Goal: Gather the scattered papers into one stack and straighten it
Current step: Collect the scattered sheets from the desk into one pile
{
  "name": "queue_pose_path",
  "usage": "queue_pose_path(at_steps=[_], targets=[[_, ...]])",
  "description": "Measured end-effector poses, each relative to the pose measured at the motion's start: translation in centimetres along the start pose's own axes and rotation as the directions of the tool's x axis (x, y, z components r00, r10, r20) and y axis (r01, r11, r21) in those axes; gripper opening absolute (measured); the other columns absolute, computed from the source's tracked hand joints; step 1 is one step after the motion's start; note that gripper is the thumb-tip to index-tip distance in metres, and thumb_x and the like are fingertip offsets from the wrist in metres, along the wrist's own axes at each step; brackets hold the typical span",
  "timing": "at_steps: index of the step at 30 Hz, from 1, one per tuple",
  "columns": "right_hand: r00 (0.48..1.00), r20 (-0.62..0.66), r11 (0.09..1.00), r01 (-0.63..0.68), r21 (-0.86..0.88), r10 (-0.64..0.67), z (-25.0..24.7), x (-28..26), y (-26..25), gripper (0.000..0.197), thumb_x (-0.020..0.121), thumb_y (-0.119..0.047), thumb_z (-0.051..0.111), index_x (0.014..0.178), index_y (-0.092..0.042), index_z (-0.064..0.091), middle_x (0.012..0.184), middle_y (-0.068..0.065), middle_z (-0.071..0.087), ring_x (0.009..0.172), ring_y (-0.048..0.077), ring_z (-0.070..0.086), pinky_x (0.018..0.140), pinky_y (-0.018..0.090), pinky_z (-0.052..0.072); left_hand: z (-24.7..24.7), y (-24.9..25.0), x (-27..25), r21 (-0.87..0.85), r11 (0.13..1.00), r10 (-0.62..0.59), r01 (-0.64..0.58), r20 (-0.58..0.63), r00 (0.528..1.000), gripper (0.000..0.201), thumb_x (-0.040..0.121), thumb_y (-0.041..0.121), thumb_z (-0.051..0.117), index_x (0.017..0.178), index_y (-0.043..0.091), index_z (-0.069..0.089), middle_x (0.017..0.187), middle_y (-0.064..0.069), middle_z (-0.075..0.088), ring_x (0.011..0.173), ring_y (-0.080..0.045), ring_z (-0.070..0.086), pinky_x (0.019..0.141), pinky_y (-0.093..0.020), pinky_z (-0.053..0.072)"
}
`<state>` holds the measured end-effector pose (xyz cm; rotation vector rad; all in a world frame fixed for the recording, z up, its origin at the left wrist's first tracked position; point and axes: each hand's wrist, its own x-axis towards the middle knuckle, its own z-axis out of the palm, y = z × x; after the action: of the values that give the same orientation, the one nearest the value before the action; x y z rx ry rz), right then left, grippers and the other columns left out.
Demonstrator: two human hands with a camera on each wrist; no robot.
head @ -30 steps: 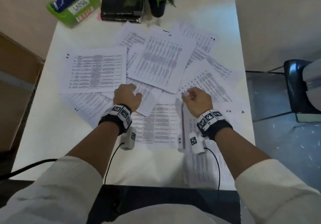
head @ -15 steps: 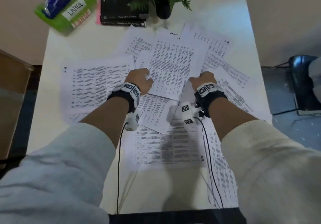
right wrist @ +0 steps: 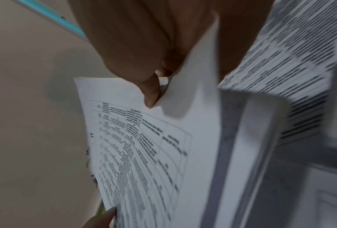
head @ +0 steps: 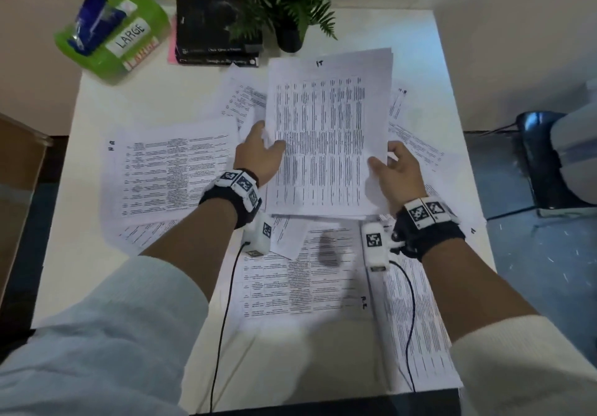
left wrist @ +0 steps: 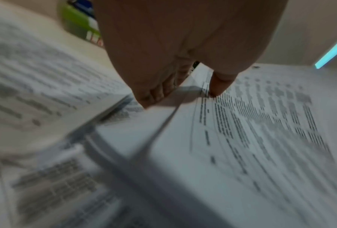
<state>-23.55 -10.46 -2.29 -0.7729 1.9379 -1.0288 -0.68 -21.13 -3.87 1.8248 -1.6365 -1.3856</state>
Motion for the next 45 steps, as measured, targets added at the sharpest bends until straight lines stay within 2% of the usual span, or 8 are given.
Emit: queue_pose_path(at_steps=[8, 11, 14, 19, 24, 29, 37, 45], targets=[[0.985, 0.125, 0.981, -0.135, 0.142, 0.118, -5.7, -3.1, 3.6, 0.021, 0.087, -0.005, 0.070, 0.099, -0.022, 0.064, 0.103, 0.011, 0.074, 0.094, 0.032, 0.069, 0.087, 0.047, 0.054, 5.5, 0.6, -5.1, -0.208, 0.978, -0.006, 0.011, 0.023, 1.000, 0.040, 0.096, 0.014, 0.046, 0.135, 0.019, 0.049, 0.136, 0.005, 0.050, 0.103, -0.021, 0.062, 0.081, -0.033, 0.052], [0.986, 0.047, 0.974, -0.165, 0.152, 0.160, -8.1, -4.0, 5.4, 0.024, 0.087, -0.005, 0.069, 0.086, -0.025, 0.056, 0.095, 0.012, 0.070, 0.087, 0.031, 0.064, 0.080, 0.046, 0.050, 8.6, 0.2, -8.0, -0.201, 0.979, 0.035, -0.016, 0.090, 0.995, 0.046, 0.095, 0.024, 0.037, 0.141, 0.022, 0.040, 0.142, 0.000, 0.050, 0.115, -0.019, 0.058, 0.097, -0.040, 0.050], [0.990, 0.013, 0.984, -0.143, 0.103, 0.142, -10.8, -5.3, 6.3, 0.025, 0.089, -0.001, 0.064, 0.103, -0.019, 0.053, 0.099, 0.008, 0.070, 0.087, 0.027, 0.064, 0.078, 0.038, 0.052, 11.2, 0.4, -10.9, -0.226, 0.974, 0.031, -0.007, 0.104, 0.994, 0.034, 0.098, 0.016, 0.033, 0.131, 0.020, 0.043, 0.113, -0.004, 0.059, 0.069, -0.013, 0.051, 0.059, -0.026, 0.045], [0.993, 0.014, 0.992, -0.118, -0.053, 0.119, -15.0, -7.3, 8.9, 0.031, 0.089, 0.003, 0.059, 0.112, -0.017, 0.051, 0.101, -0.004, 0.067, 0.093, 0.013, 0.063, 0.088, 0.032, 0.051, 14.7, 0.5, -16.6, -0.149, 0.988, 0.065, -0.031, 0.222, 0.973, 0.060, 0.102, 0.018, 0.037, 0.155, 0.034, 0.013, 0.151, 0.006, 0.041, 0.089, -0.005, 0.060, 0.075, -0.020, 0.053], [0.989, -0.008, 0.938, -0.146, -0.315, 0.151, -17.8, -8.8, 12.4, 0.042, 0.087, -0.004, 0.058, 0.125, -0.021, 0.053, 0.115, 0.001, 0.066, 0.104, 0.025, 0.064, 0.093, 0.037, 0.050, 17.0, -0.1, -20.2, 0.098, 0.995, -0.030, -0.003, 0.336, 0.941, 0.019, 0.097, 0.015, 0.046, 0.109, 0.007, 0.058, 0.078, -0.008, 0.062, 0.069, -0.024, 0.063, 0.064, -0.039, 0.058], [0.979, -0.053, 0.857, -0.199, -0.476, 0.198, -18.5, -9.4, 14.4, 0.034, 0.089, -0.006, 0.050, 0.122, -0.011, 0.054, 0.100, 0.014, 0.066, 0.076, 0.026, 0.061, 0.058, 0.023, 0.045, 16.6, -0.7, -19.8, 0.161, 0.986, -0.064, 0.043, 0.131, 0.989, 0.025, 0.094, 0.020, 0.053, 0.115, 0.017, 0.068, 0.099, 0.000, 0.070, 0.076, -0.011, 0.063, 0.066, -0.014, 0.049], [0.976, -0.207, 0.760, -0.182, -0.624, 0.064, -17.0, -9.2, 14.4, 0.054, 0.085, -0.030, 0.058, 0.135, -0.014, 0.047, 0.126, 0.019, 0.050, 0.112, 0.038, 0.053, 0.097, 0.047, 0.048, 10.4, -2.8, -16.6, -0.083, 0.996, -0.043, 0.032, -0.130, 0.991, 0.020, 0.090, 0.010, 0.054, 0.083, 0.020, 0.070, 0.077, -0.001, 0.070, 0.068, -0.018, 0.063, 0.065, -0.029, 0.054], [0.976, 0.121, 0.754, 0.215, -0.621, -0.179, -8.6, -8.2, 7.8, 0.027, 0.090, -0.026, 0.061, 0.114, -0.012, 0.060, 0.114, 0.013, 0.054, 0.107, 0.030, 0.051, 0.087, 0.033, 0.042, 3.6, -7.0, -12.3, 0.694, 0.720, 0.029, 0.023, -0.063, 0.998, 0.062, 0.078, 0.048, 0.070, 0.135, 0.028, 0.055, 0.147, -0.014, 0.040, 0.136, -0.036, 0.031, 0.108, -0.051, 0.034]])
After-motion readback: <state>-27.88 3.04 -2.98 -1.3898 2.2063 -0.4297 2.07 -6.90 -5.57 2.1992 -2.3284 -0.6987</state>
